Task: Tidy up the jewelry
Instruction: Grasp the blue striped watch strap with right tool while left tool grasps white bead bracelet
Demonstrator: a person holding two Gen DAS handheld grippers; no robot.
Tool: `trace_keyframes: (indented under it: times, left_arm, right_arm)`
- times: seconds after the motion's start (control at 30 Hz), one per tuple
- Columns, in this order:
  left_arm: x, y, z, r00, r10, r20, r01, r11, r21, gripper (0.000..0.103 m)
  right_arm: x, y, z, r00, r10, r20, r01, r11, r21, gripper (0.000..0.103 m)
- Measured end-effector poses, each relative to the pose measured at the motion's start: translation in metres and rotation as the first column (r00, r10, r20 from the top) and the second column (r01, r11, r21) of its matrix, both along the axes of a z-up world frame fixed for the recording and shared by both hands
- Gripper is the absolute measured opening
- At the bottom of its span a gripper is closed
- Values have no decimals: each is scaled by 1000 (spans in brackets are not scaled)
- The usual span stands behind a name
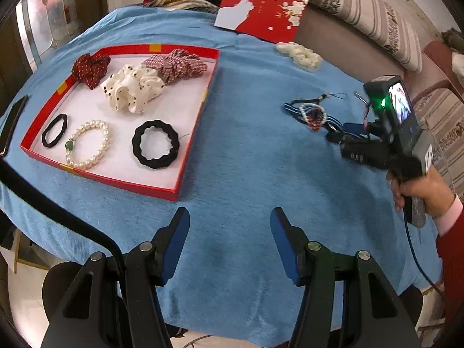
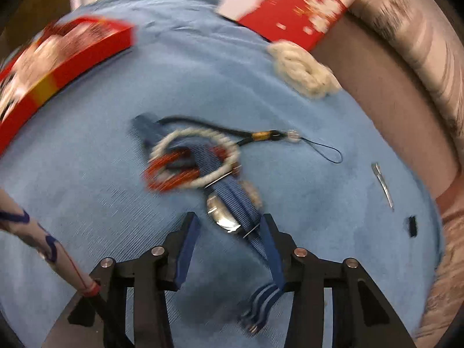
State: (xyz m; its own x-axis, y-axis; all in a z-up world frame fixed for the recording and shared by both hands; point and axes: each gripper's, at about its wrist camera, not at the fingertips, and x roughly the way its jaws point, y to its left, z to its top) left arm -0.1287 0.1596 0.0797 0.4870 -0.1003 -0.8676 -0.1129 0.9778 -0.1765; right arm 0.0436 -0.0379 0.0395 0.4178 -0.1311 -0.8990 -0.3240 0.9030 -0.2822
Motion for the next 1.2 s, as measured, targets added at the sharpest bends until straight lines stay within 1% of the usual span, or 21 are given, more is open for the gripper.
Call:
trace_keyframes:
  times: [0.07, 0.1, 0.13, 0.17, 0.2, 0.23, 0.27, 0.33, 0.43, 0.47, 0.53, 0.57, 0.6, 0.63, 0.67, 0.73, 0.8, 0.83, 1.0, 1.1, 1.2]
  left_arm:
    - [4, 5, -4, 1000, 12, -12, -12, 1000, -14, 57]
    - [5, 6, -6, 1000, 13, -16, -14, 1000, -20, 57]
    - [6, 7, -7, 1000, 15, -20, -16, 1000, -26, 57]
    - [6, 9, -7, 1000, 17, -21, -17, 999, -29, 57]
    - [6, 9, -7, 1000, 19, -18, -19, 999, -30, 57]
    - [5, 10, -6, 1000, 20, -14, -20, 999, -30, 57]
    - [4, 10, -5, 1000, 19, -11, -20, 999, -32, 57]
    - [1, 9, -2, 1000, 14, -1, -14, 999, -36, 57]
    - [-3, 5, 3, 1000, -1, 11, 1, 1000, -29, 57]
    - [-4, 2, 5, 1000, -7, 13, 7, 1000, -28, 57]
    - [-4, -4, 8, 1000, -21, 17, 21, 999, -29, 57]
    - [-4, -8, 9, 999, -30, 19, 30, 999, -31, 57]
    - [-2, -13, 11, 999, -45, 22, 46, 998, -38, 57]
    - [1, -20, 14, 998, -65, 26, 66, 997, -46, 57]
    - [3, -25, 16, 996, -83, 30, 85, 995, -53, 58]
    - [16, -43, 20, 990, -140, 32, 142, 988, -60, 62]
    - [33, -58, 23, 983, -181, 38, 183, 981, -68, 62]
    - [43, -67, 23, 978, -203, 45, 205, 976, -70, 62]
    - [104, -110, 16, 957, -286, 48, 290, 953, -89, 60]
    - [148, -142, 12, 929, -368, 42, 370, 925, -87, 54]
    - [185, -175, 2, 887, -462, -2, 462, 887, -27, 45]
  right_arm:
    - [21, -20, 1, 990, -128, -53, 135, 979, 152, 42]
    - [28, -33, 4, 976, -200, -84, 214, 946, 243, 39]
    - [31, -50, 8, 956, -266, -123, 292, 892, 345, 29]
    - [30, -68, 11, 932, -319, -171, 362, 820, 443, 23]
    - [25, -91, 11, 898, -366, -242, 438, 705, 558, 15]
    - [16, -110, 8, 867, -400, -297, 493, 604, 626, 15]
    - [6, -125, 6, 841, -429, -330, 530, 530, 662, 15]
    - [-31, -163, -5, 773, -483, -412, 596, 327, 734, 14]
    - [-89, -199, -13, 704, -513, -491, 615, 96, 782, 15]
    - [-111, -209, -12, 686, -533, -495, 611, 53, 790, 15]
    - [-141, -218, -4, 662, -585, -468, 618, 71, 783, 20]
    - [-156, -222, 4, 640, -637, -431, 644, 138, 753, 20]
    - [-164, -223, 9, 632, -671, -388, 657, 197, 728, 20]
    - [-173, -224, 18, 646, -686, -335, 644, 255, 721, 20]
    - [-178, -223, 24, 651, -698, -299, 642, 297, 707, 21]
    - [-183, -216, 35, 676, -702, -222, 621, 382, 684, 38]
    - [-184, -206, 44, 710, -687, -157, 586, 452, 673, 45]
    - [-182, -199, 48, 727, -674, -132, 568, 482, 667, 45]
    - [-186, -188, 56, 768, -639, -29, 508, 582, 635, 45]
    - [-183, -177, 54, 787, -616, 34, 476, 641, 603, 45]
    - [-185, -172, 51, 793, -605, 68, 457, 665, 590, 45]
